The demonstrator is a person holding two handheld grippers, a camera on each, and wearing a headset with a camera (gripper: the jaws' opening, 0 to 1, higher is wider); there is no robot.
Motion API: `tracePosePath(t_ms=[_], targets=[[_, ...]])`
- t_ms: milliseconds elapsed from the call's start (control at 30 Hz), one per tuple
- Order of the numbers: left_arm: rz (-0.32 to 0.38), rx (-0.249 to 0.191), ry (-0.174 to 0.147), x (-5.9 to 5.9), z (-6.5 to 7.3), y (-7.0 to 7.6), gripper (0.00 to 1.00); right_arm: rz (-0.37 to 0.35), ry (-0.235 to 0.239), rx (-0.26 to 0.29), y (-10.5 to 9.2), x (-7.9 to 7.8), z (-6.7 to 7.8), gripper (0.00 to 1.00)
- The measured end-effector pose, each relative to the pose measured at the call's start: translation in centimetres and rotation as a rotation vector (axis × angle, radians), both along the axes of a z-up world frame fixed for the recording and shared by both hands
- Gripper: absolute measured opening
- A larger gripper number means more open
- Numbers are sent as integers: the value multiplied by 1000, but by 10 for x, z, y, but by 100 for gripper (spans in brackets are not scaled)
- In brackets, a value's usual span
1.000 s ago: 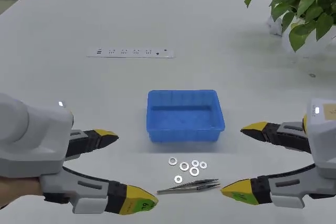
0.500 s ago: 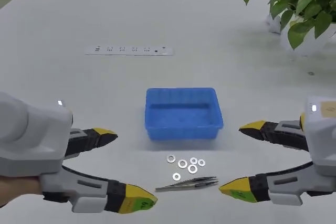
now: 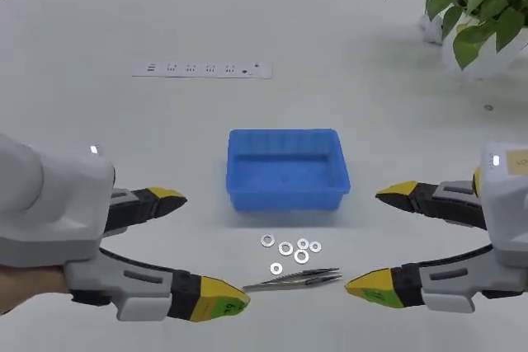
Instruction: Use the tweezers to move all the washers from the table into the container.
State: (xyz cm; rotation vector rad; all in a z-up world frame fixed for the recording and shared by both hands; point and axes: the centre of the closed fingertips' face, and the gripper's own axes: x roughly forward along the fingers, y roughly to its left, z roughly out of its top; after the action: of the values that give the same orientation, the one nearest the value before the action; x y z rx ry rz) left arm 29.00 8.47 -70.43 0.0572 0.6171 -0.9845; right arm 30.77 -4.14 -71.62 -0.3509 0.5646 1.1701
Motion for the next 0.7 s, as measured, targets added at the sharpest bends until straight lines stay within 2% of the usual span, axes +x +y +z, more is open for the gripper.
tracePosePath(t_ms=[133,200,300,467,533,700], targets=[[-19,31,-24,2,-6,-1,97,6,1,-18,-3,2,-5,73],[-29,39,-19,0,-10,-2,96,9,1,-27,-5,2,-7,73],[-42,29,-15,-3,-10,-4,96,12,7,-40,-7,3,-11,73],[-56,46,-69,-1,-15,-5,94,18,9,-63,-9,5,-19,73],[-57,46,-70,0,-18,-5,93,27,7,-85,-10,6,-24,73],[-51,37,-60,5,-22,-3,93,40,3,-52,-7,9,-21,72]])
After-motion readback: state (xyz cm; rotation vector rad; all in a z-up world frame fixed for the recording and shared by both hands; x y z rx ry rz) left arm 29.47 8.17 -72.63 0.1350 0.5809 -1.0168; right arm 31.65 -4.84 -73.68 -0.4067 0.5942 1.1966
